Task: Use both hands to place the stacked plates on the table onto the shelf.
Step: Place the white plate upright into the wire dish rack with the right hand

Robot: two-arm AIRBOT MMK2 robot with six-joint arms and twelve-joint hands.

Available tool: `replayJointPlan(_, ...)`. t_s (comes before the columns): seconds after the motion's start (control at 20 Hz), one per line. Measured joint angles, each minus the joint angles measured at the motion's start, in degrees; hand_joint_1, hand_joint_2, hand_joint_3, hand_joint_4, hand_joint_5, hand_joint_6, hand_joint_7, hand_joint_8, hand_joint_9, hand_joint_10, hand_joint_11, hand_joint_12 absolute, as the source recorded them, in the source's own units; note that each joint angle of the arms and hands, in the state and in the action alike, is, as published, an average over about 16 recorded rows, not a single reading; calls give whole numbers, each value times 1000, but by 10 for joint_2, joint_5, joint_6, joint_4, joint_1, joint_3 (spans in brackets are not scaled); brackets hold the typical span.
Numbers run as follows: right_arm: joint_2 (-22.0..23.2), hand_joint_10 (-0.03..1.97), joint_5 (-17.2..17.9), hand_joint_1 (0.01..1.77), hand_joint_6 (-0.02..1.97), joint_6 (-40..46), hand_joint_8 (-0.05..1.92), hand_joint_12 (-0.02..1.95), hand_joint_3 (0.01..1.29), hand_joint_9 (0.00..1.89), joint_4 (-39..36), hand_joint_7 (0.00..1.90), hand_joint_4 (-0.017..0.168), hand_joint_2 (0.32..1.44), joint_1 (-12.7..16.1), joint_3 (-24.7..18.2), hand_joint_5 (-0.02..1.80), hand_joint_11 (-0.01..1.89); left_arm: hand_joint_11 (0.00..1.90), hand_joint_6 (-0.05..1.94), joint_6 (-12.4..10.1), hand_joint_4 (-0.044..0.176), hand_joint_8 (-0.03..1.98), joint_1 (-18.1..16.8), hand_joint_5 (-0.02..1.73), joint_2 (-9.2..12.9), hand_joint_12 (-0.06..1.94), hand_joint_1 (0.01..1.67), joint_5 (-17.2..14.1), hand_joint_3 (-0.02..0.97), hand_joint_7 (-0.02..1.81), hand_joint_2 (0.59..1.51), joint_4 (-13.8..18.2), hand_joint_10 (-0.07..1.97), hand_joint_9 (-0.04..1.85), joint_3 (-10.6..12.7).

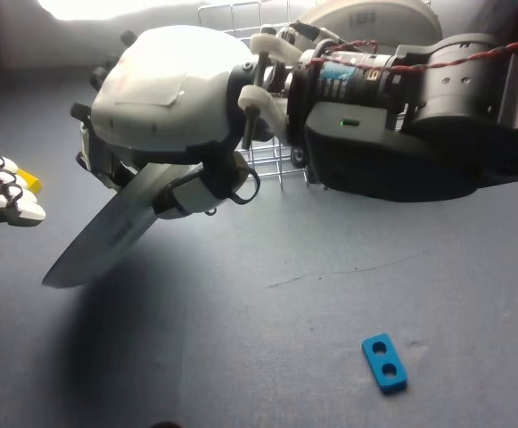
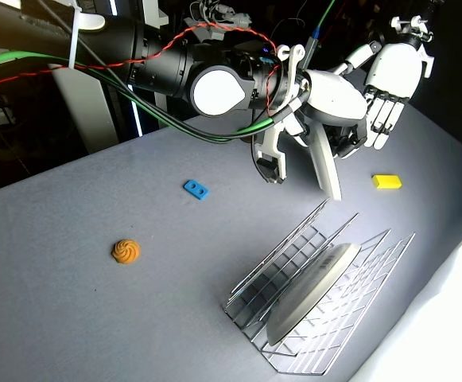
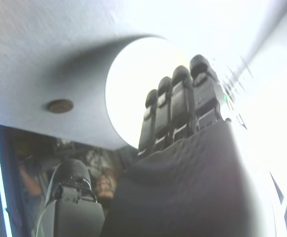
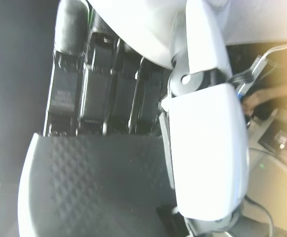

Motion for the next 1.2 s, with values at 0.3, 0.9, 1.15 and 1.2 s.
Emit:
replayJointPlan(0.3,23,351,-48,1226,860,3,790,1304,13,1185,76,1096,22,996,31,-17,996,734,16,13,0,-2,1,11,119,-5,94,22,6,18,133,1094,0,16,90,15)
replayJointPlan(0.9,72,451,-159,1226,860,26,828,1313,13,1143,229,1092,21,998,117,-27,981,725,17,12,-1,-1,0,29,104,-13,88,22,14,18,123,1092,-1,17,84,38)
replayJointPlan(1.15,96,507,-187,1235,860,30,812,1302,13,1123,280,1092,18,999,149,-27,984,726,17,12,-1,-1,0,29,106,-14,103,22,15,18,130,1090,-1,17,87,39)
replayJointPlan(1.2,100,530,-191,1240,860,30,807,1300,13,1118,290,1092,17,999,154,-27,985,728,17,12,-1,-1,0,29,107,-14,104,22,15,18,131,1090,-1,17,88,39)
